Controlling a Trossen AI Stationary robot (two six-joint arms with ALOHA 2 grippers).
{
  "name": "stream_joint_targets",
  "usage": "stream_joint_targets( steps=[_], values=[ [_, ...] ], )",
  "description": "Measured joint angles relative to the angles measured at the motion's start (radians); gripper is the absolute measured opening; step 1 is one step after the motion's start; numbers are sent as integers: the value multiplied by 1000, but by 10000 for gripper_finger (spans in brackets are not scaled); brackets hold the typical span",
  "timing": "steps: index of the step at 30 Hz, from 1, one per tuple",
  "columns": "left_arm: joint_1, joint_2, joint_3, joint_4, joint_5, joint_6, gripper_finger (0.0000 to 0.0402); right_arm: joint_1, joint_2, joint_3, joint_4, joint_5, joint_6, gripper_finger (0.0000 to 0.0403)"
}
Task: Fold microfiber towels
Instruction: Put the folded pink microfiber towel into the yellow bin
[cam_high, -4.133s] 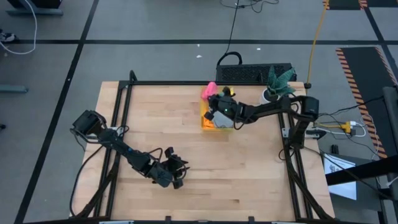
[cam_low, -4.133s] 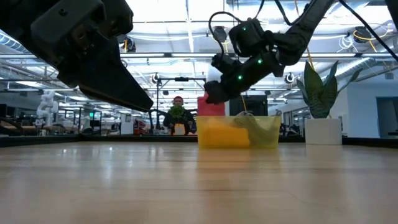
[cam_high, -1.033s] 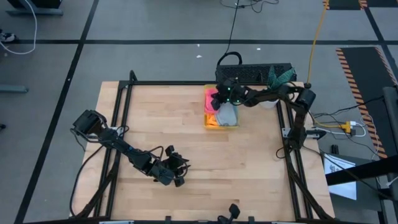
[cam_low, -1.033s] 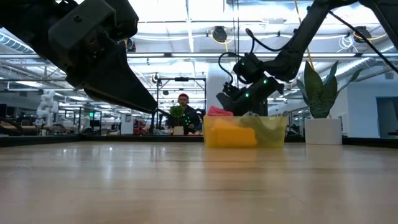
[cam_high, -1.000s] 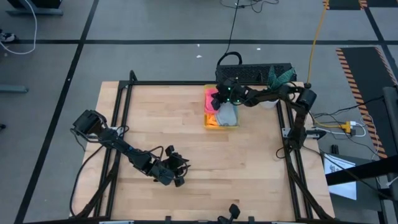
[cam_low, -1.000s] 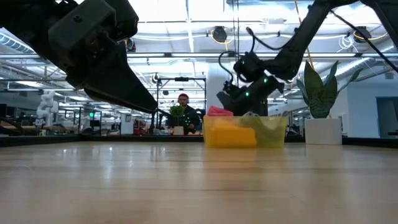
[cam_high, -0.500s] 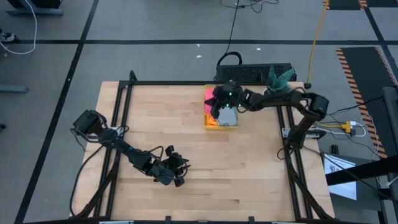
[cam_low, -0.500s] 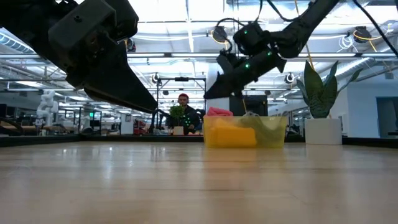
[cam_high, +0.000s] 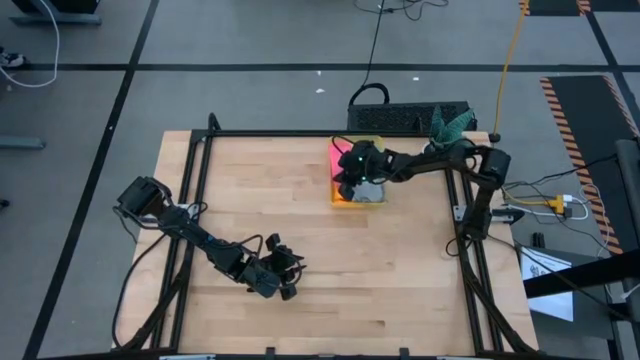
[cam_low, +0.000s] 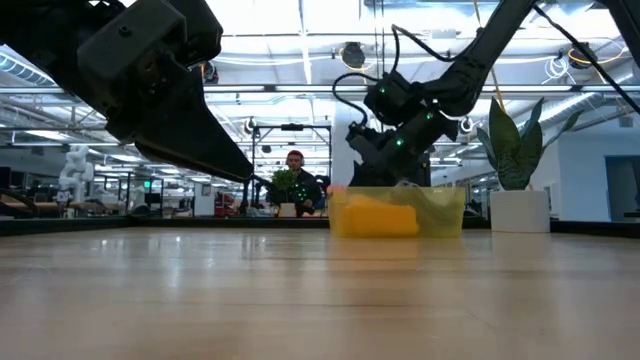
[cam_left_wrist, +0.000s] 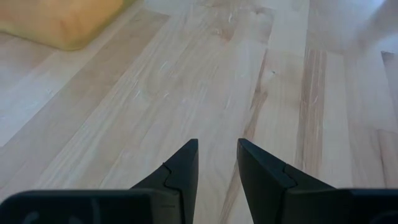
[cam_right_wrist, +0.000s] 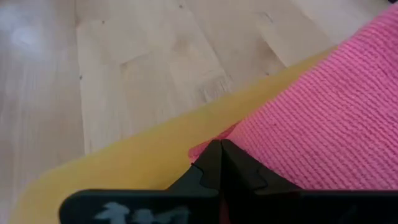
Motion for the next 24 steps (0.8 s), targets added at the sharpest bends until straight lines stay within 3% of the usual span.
stream_joint_targets(
  steps=[12,18,24],
  values=[
    [0,0,0,-4,0,-4,113,-12,-125,-1,77,9,50,0],
    [0,0,0,-2,0,-4,113,-75,-57,0,176,160,84,0],
    [0,0,0,0,-1,3,113,-134,39,-1,179,98,110,0]
  ],
)
